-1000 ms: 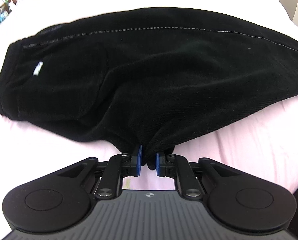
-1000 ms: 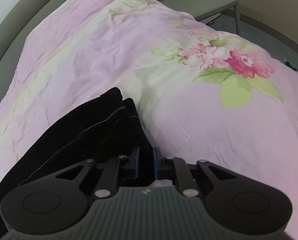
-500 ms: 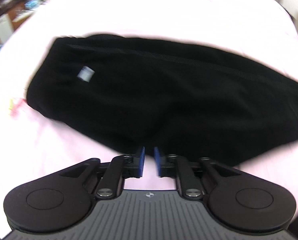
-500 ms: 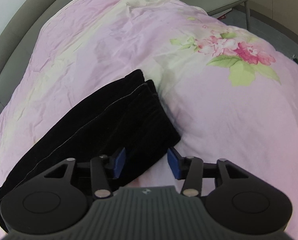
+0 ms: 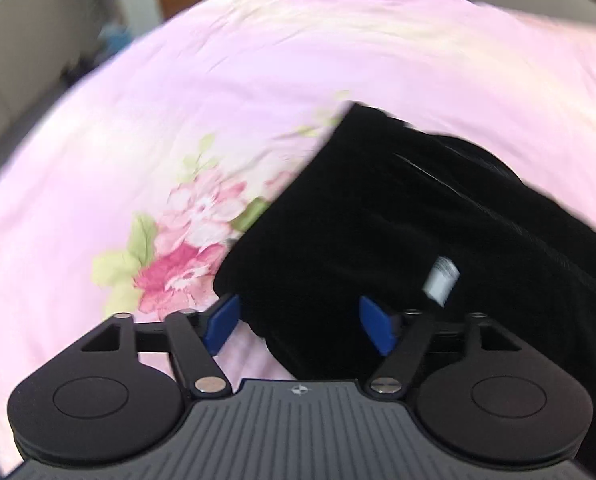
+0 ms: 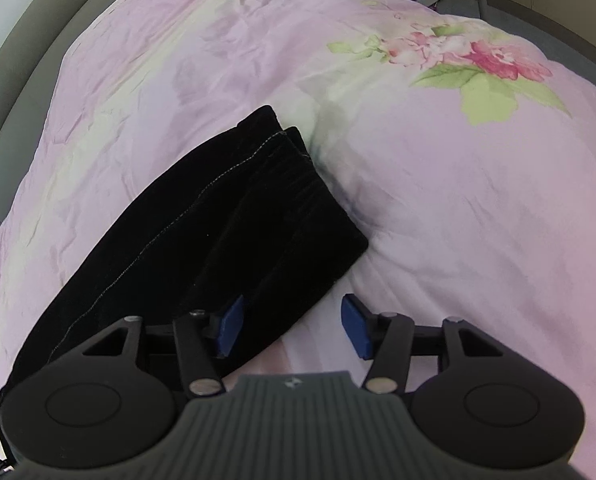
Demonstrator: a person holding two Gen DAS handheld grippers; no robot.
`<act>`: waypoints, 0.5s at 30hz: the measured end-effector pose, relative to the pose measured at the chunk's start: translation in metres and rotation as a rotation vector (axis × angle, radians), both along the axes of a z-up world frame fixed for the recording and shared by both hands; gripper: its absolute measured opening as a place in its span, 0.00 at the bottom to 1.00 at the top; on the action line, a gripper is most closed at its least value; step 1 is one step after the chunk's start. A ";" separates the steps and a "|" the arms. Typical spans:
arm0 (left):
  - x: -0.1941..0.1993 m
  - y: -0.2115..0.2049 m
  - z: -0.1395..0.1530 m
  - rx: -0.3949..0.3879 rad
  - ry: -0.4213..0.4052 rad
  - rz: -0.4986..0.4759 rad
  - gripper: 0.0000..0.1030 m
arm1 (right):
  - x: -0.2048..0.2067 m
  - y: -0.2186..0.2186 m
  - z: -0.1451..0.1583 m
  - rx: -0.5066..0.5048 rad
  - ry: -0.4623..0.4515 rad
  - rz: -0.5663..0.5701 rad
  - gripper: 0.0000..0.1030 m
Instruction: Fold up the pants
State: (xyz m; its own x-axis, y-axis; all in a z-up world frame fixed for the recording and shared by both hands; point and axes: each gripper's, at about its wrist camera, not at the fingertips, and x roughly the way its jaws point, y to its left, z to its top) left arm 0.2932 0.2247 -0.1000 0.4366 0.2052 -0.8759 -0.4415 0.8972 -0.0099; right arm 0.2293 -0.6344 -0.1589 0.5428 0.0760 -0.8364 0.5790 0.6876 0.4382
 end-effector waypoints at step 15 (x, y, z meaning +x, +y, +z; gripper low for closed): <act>0.075 0.005 -0.027 0.117 0.067 -0.062 0.48 | 0.024 0.015 -0.010 -0.047 0.048 -0.029 0.52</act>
